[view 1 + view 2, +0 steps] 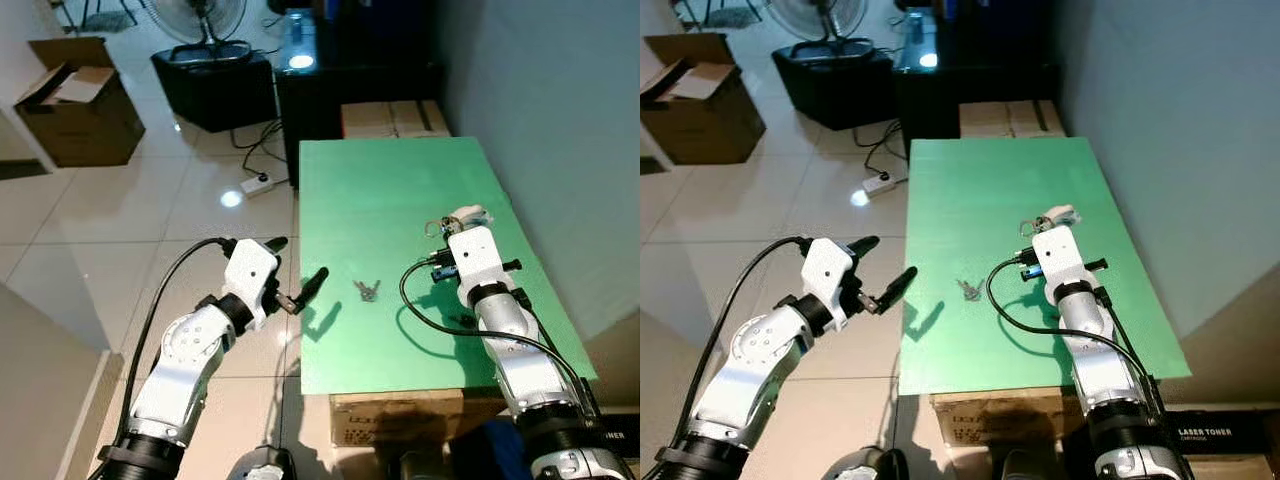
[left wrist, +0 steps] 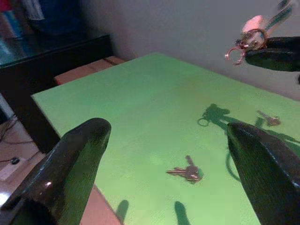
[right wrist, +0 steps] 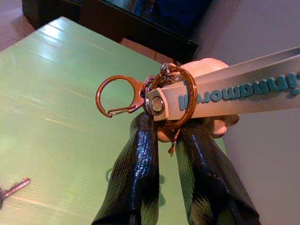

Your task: Hang keys on a hook

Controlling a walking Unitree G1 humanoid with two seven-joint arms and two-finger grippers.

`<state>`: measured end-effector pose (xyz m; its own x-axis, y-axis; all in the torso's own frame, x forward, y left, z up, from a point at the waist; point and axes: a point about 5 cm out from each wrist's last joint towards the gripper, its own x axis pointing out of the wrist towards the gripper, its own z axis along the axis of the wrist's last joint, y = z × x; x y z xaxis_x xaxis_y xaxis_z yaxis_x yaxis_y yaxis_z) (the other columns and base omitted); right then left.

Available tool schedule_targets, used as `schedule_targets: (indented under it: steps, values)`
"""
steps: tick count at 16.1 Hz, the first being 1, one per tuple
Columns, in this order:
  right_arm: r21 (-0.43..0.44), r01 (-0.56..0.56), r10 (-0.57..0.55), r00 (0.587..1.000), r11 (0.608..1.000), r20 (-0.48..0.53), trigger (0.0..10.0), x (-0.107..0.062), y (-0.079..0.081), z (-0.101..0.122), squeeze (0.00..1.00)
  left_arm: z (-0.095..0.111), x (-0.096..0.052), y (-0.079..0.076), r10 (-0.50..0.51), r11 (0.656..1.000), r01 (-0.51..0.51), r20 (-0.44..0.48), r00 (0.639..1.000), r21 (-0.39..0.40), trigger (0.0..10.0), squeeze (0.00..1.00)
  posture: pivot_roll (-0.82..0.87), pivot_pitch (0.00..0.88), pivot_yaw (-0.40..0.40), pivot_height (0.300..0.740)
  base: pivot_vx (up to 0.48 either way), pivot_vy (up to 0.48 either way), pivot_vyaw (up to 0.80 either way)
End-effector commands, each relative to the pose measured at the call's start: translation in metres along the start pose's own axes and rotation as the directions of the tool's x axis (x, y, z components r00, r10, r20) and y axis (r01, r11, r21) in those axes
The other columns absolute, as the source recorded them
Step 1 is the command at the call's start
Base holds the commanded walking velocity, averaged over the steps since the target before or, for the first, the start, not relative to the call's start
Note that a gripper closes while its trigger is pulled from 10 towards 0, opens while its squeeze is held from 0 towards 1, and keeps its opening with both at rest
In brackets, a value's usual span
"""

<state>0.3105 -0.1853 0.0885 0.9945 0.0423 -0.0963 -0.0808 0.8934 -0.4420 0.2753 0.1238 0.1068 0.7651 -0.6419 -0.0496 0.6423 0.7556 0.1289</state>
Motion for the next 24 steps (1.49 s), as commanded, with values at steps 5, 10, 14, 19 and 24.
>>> schedule_targets:
  steps: [5, 10, 14, 19, 24]
  values:
    - [-0.027, -0.115, 0.111, 0.987, 0.993, -0.112, 10.0, 0.001, 0.018, -0.019, 0.0, -0.009, -0.006, -0.012, -0.133, 0.99, 0.136, -0.071, 0.989, 0.045, 10.0, 0.0, -0.07, 0.053, 0.088, 0.74, 0.0, 0.0, 0.0]
    - [0.228, -0.064, 0.063, 0.998, 0.972, 0.01, 0.0, 0.0, 0.011, -0.003, 0.0, -0.013, -0.006, -0.006, -0.05, 0.996, 0.055, -0.083, 0.995, 0.064, 10.0, 0.0, -0.07, 0.046, 0.09, 0.74, 0.0, 0.0, 0.0]
    - [0.504, -0.004, -0.08, 0.986, 0.864, 0.144, 0.0, -0.007, -0.004, 0.032, 0.0, 0.001, -0.005, 0.008, 0.123, 0.989, -0.119, 0.049, 0.991, -0.083, 10.0, 0.0, -0.09, 0.053, 0.074, 0.74, 0.0, 0.0, 0.0]
    - [0.423, -0.09, -0.028, 0.964, 0.902, 0.264, 10.0, -0.032, 0.002, 0.057, 0.0, 0.007, -0.016, 0.015, 0.26, 0.95, -0.243, 0.07, 0.963, -0.197, 10.0, 0.0, -0.09, 0.037, 0.065, 0.74, 0.0, 0.0, 0.08]
    - [0.385, -0.178, 0.091, 0.968, 0.906, 0.234, 10.0, -0.042, 0.026, 0.055, 0.0, 0.02, -0.022, 0.029, 0.325, 0.943, -0.321, 0.037, 0.945, -0.081, 10.0, 0.0, -0.07, 0.057, 0.055, 0.74, 0.0, 0.0, 0.8]
